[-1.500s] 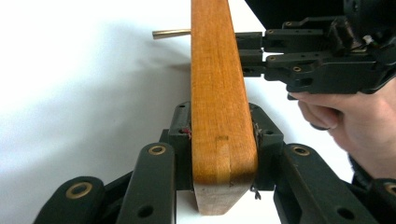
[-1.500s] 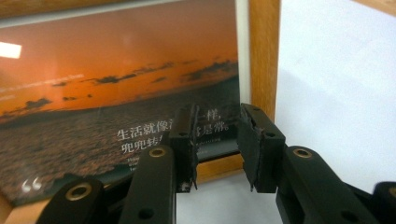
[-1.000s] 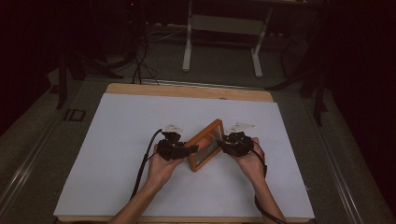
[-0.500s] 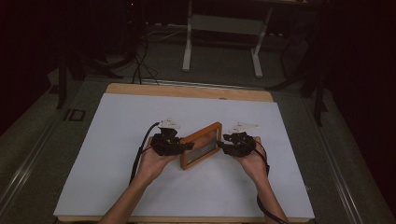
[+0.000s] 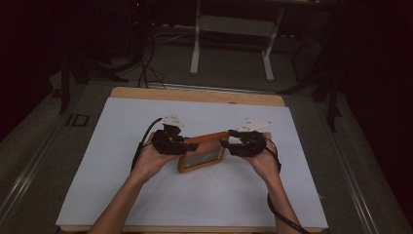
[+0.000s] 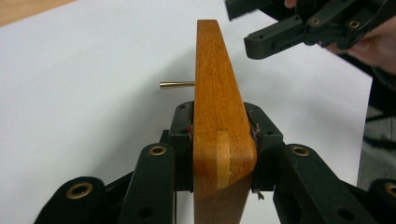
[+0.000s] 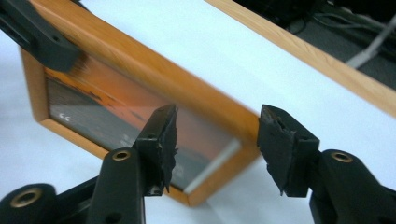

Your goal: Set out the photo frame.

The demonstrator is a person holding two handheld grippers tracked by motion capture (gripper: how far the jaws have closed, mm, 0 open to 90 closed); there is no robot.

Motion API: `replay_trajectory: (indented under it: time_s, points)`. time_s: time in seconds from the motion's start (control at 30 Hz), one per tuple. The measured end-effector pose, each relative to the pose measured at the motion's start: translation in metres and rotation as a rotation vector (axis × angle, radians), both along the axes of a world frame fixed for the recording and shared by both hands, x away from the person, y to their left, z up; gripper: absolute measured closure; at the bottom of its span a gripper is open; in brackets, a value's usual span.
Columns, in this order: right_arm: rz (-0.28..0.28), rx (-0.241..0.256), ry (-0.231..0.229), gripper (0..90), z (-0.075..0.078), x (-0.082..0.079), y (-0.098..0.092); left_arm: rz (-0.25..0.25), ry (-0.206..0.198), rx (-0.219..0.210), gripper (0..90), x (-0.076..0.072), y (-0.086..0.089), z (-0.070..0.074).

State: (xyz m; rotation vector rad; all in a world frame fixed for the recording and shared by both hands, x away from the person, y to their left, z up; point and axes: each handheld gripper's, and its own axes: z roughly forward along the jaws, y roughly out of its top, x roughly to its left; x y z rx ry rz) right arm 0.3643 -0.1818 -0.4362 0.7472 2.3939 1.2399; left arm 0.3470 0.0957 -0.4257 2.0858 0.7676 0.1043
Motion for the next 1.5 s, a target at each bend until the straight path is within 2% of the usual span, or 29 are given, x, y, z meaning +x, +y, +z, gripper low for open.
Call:
replay_trajectory:
  time_s: [0.03,0.17,0.33,0.37,0.43,0.47,0.53,0.6,0.7,0.77,1.03,1.07,1.1,1.17,1.23,1.27,1.3,1.33,1.37,1.47,1.5]
  points:
    - [0.030,-0.016,-0.011,44.6,0.005,-0.001,0.006,-0.018,-0.013,0.012,68.7,-0.001,-0.002,0.004]
    - [0.079,-0.048,-0.011,42.8,0.009,-0.001,0.018,-0.039,-0.023,0.018,68.6,-0.001,-0.004,0.009]
    - [0.125,-0.056,-0.003,38.2,0.009,-0.002,0.024,-0.070,-0.032,0.014,68.6,-0.001,-0.003,0.011]
    - [0.168,-0.055,0.012,33.7,0.008,-0.002,0.027,-0.080,-0.037,0.011,68.5,-0.001,-0.003,0.011]
    - [0.190,-0.058,0.016,32.5,0.008,-0.002,0.028,-0.107,-0.051,0.005,68.5,-0.003,-0.003,0.011]
    - [0.225,-0.065,0.010,30.5,0.008,-0.002,0.032,-0.121,-0.059,0.006,68.5,-0.003,-0.004,0.011]
    - [0.251,-0.064,0.014,30.0,0.008,-0.002,0.035,-0.147,-0.081,0.008,68.4,-0.005,-0.006,0.011]
    - [0.262,-0.069,0.015,30.1,0.008,-0.002,0.037,-0.152,-0.084,0.007,68.3,-0.005,-0.007,0.011]
    - [0.299,-0.096,0.027,35.6,0.007,-0.003,0.042,-0.157,-0.085,0.009,68.2,-0.004,-0.008,0.011]
    - [0.304,-0.113,0.016,38.7,0.006,-0.004,0.043,-0.167,-0.080,0.004,67.9,-0.002,-0.007,0.011]
    - [0.321,-0.122,0.009,51.0,0.010,-0.006,0.035,-0.181,-0.061,-0.024,63.7,0.000,-0.005,0.009]
    - [0.330,-0.122,0.008,53.1,0.011,-0.006,0.034,-0.171,-0.054,-0.041,63.7,0.001,-0.005,0.009]
    - [0.349,-0.126,0.004,57.9,0.011,-0.008,0.031,-0.172,-0.048,-0.057,59.9,0.001,-0.004,0.008]
    - [0.360,-0.139,-0.010,59.0,0.012,-0.010,0.030,-0.174,-0.047,-0.067,59.6,0.002,-0.004,0.008]
    - [0.365,-0.152,-0.018,60.7,0.012,-0.011,0.029,-0.160,-0.050,-0.082,57.1,0.002,-0.004,0.008]
    - [0.367,-0.159,-0.027,63.2,0.012,-0.012,0.029,-0.147,-0.052,-0.099,48.6,0.003,-0.003,0.009]
    - [0.363,-0.160,-0.030,64.4,0.012,-0.013,0.029,-0.131,-0.058,-0.111,45.8,0.004,-0.002,0.009]
    - [0.363,-0.160,-0.030,64.4,0.012,-0.013,0.029,-0.115,-0.062,-0.121,45.8,0.004,-0.001,0.010]
    - [0.357,-0.161,-0.032,65.8,0.012,-0.013,0.028,-0.107,-0.064,-0.128,41.8,0.005,0.000,0.010]
    - [0.356,-0.162,-0.036,66.1,0.012,-0.013,0.027,-0.090,-0.059,-0.136,41.1,0.006,0.002,0.010]
    - [0.349,-0.154,-0.052,67.2,0.011,-0.014,0.025,-0.082,-0.061,-0.136,38.4,0.006,0.003,0.010]
